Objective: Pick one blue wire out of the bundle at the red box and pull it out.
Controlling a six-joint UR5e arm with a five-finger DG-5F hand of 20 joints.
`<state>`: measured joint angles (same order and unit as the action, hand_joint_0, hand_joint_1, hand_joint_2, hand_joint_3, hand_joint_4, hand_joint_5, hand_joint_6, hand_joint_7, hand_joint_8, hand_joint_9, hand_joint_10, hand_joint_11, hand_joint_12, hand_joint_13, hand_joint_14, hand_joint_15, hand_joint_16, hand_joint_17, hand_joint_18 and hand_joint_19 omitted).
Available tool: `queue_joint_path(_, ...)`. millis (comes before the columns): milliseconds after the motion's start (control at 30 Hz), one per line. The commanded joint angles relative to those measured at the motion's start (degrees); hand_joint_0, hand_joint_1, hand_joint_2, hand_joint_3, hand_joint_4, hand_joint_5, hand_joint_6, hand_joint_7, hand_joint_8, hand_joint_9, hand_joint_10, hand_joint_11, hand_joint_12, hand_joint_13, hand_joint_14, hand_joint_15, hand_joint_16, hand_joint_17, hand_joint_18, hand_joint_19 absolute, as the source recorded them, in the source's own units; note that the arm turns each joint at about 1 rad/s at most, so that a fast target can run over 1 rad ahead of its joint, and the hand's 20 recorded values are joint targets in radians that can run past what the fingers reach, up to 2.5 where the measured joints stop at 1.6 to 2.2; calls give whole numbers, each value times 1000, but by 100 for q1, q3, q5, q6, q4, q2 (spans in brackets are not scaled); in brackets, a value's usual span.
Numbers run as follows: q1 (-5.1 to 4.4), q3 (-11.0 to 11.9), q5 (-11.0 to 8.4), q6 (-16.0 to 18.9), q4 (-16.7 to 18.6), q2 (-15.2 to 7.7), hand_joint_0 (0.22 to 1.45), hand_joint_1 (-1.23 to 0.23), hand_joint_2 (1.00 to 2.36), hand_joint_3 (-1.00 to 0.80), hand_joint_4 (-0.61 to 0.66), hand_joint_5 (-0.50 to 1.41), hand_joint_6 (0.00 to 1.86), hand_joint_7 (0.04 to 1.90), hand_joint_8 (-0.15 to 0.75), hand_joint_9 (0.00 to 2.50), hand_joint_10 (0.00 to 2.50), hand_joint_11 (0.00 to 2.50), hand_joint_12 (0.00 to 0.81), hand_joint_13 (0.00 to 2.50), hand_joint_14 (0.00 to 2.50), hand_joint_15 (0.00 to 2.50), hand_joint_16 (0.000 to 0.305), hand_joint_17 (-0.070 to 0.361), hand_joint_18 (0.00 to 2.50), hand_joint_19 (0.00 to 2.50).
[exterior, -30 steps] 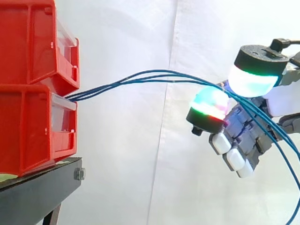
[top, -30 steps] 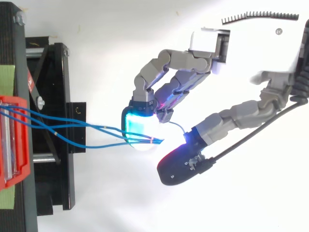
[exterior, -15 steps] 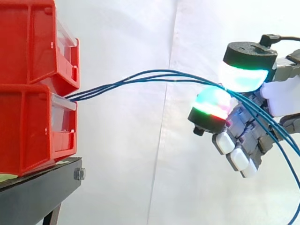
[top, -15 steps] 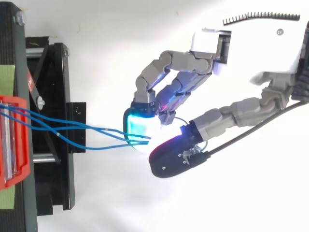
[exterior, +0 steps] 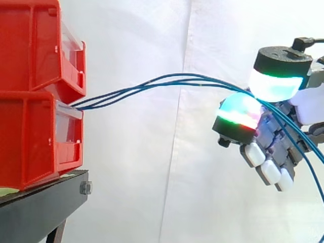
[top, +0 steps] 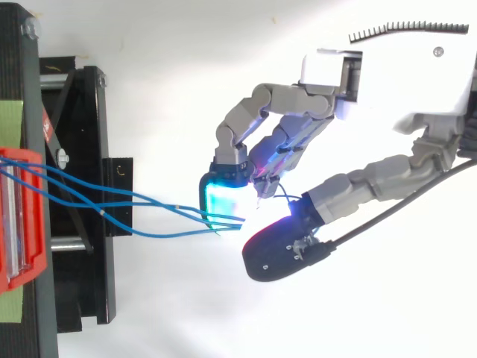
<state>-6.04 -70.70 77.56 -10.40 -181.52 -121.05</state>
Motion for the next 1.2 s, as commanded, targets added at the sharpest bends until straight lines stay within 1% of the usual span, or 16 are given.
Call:
queue_joint_path(0, 15, -5, 57, 29, -94, 12, 768, -858, 1006, -430, 219, -226, 986, 762, 321, 731, 10, 508, 400, 858, 14, 405, 48, 109, 863, 381)
queue_joint_path(33, 15, -5, 57, 29, -94, 20, 704, -876, 1002, -469, 228, -230, 977, 760, 320, 712, 9, 515, 399, 844, 14, 408, 49, 111, 847, 375)
queue_joint_path(67, 15, 4, 66, 38, -94, 12, 701, -876, 1002, -474, 228, -230, 977, 761, 321, 711, 11, 521, 399, 843, 14, 407, 49, 110, 843, 384)
queue_joint_path(100, 15, 4, 75, 47, -94, 12, 663, -873, 1000, -500, 228, -229, 976, 751, 321, 712, 8, 524, 401, 832, 14, 420, 49, 111, 832, 394)
queue_joint_path(233, 15, 4, 75, 64, -94, 20, 543, -767, 1000, -500, 236, -222, 967, 764, 338, 734, 8, 532, 422, 818, 14, 426, 54, 121, 796, 433)
queue_joint_path(267, 24, 4, 75, 64, -94, 12, 543, -766, 1000, -500, 234, -221, 965, 768, 340, 735, 10, 520, 421, 817, 14, 427, 54, 122, 793, 434)
queue_joint_path(333, 24, 4, 75, 64, -94, 12, 516, -691, 1000, -500, 228, -209, 961, 780, 352, 766, 8, 523, 430, 825, 15, 434, 56, 125, 792, 449)
queue_joint_path(467, 33, -5, 75, 64, -94, 12, 513, -660, 1000, -500, 222, -196, 958, 797, 358, 794, 8, 521, 432, 829, 15, 435, 56, 125, 789, 458)
queue_joint_path(567, 33, -5, 75, 64, -94, 12, 548, -689, 1000, -500, 211, -187, 960, 825, 354, 828, 8, 533, 424, 838, 14, 440, 54, 121, 783, 460)
queue_joint_path(633, 24, -5, 75, 64, -94, 12, 625, -713, 1007, -401, 179, -178, 964, 858, 348, 837, 11, 515, 415, 863, 14, 433, 51, 114, 815, 455)
queue_joint_path(767, 33, -5, 128, 64, -94, 12, 669, -761, 1013, -316, 95, -178, 975, 892, 353, 856, 9, 547, 413, 879, 14, 428, 49, 111, 847, 443)
queue_joint_path(833, 33, 4, 128, 64, -94, 12, 700, -815, 1014, -267, 49, -181, 977, 1003, 352, 860, 11, 551, 413, 889, 14, 425, 49, 110, 872, 422)
queue_joint_path(933, 33, -5, 128, 64, -94, 12, 734, -836, 1014, -264, 16, -190, 996, 987, 346, 854, 12, 553, 410, 894, 14, 421, 48, 109, 883, 417)
queue_joint_path(1067, 33, -5, 128, 64, -94, 20, 760, -856, 1012, -316, 79, -213, 1009, 884, 333, 801, 8, 563, 414, 883, 14, 418, 49, 110, 884, 402)
queue_joint_path(1133, 33, 4, 128, 64, -94, 12, 769, -869, 1010, -346, 182, -222, 1002, 810, 326, 762, 8, 558, 409, 868, 15, 416, 49, 110, 873, 381)
queue_joint_path(1167, 33, -5, 128, 64, -94, 20, 770, -868, 1010, -351, 191, -223, 999, 803, 328, 753, 8, 551, 407, 867, 15, 412, 49, 110, 872, 389)
